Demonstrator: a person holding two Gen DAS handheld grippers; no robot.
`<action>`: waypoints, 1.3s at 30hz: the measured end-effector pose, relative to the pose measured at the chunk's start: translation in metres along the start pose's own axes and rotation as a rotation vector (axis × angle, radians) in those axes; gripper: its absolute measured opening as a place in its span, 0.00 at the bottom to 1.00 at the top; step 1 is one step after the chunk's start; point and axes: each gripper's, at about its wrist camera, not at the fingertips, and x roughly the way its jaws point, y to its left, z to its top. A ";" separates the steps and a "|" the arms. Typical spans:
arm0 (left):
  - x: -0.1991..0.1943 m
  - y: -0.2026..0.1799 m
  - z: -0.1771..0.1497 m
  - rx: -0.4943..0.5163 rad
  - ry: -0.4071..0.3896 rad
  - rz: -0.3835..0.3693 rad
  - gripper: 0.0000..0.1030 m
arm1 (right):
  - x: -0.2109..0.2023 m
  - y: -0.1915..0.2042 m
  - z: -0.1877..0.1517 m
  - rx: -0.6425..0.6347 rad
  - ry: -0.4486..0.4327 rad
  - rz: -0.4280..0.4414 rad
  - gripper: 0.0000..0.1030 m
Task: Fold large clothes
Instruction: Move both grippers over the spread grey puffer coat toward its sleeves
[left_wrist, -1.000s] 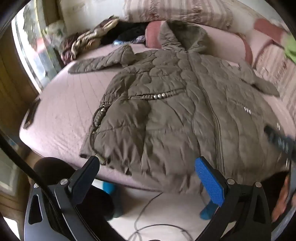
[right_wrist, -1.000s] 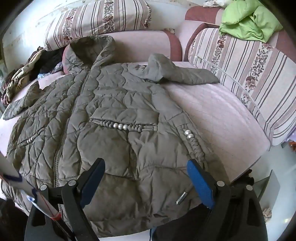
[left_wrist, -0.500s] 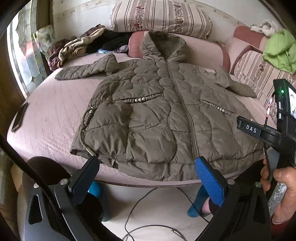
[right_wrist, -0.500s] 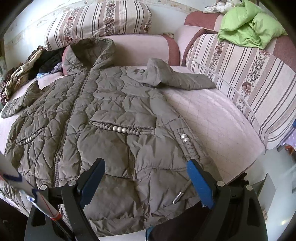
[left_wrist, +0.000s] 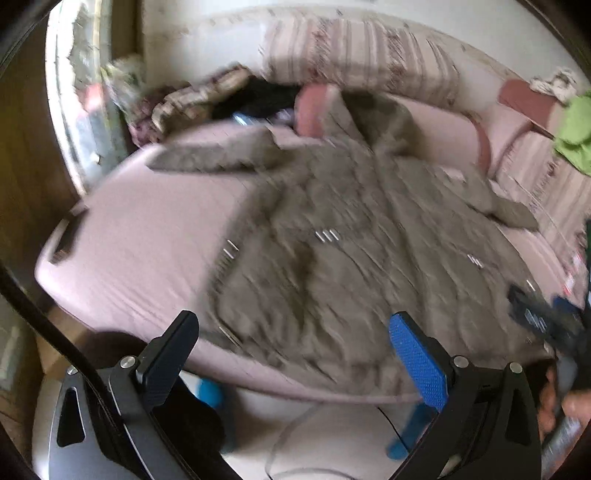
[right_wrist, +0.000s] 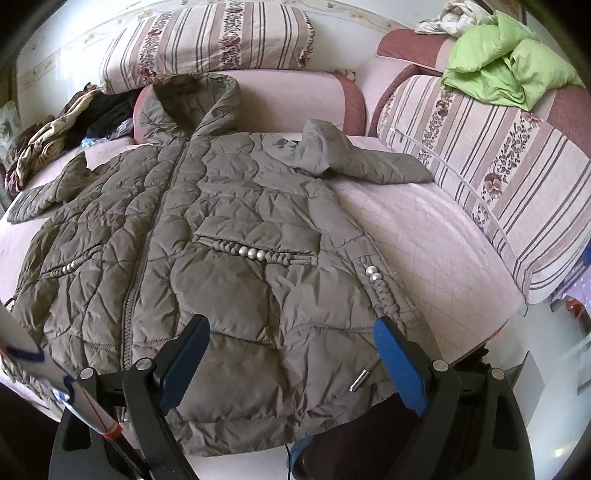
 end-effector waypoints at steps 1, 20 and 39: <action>-0.004 0.004 0.004 -0.003 -0.034 0.024 1.00 | -0.002 0.002 0.000 -0.004 -0.001 0.002 0.90; -0.041 0.046 0.054 -0.050 -0.204 0.171 1.00 | -0.043 0.018 -0.006 -0.083 -0.045 -0.039 0.91; -0.046 0.058 0.033 -0.003 -0.152 0.194 1.00 | -0.070 0.030 -0.012 -0.105 -0.068 -0.052 0.91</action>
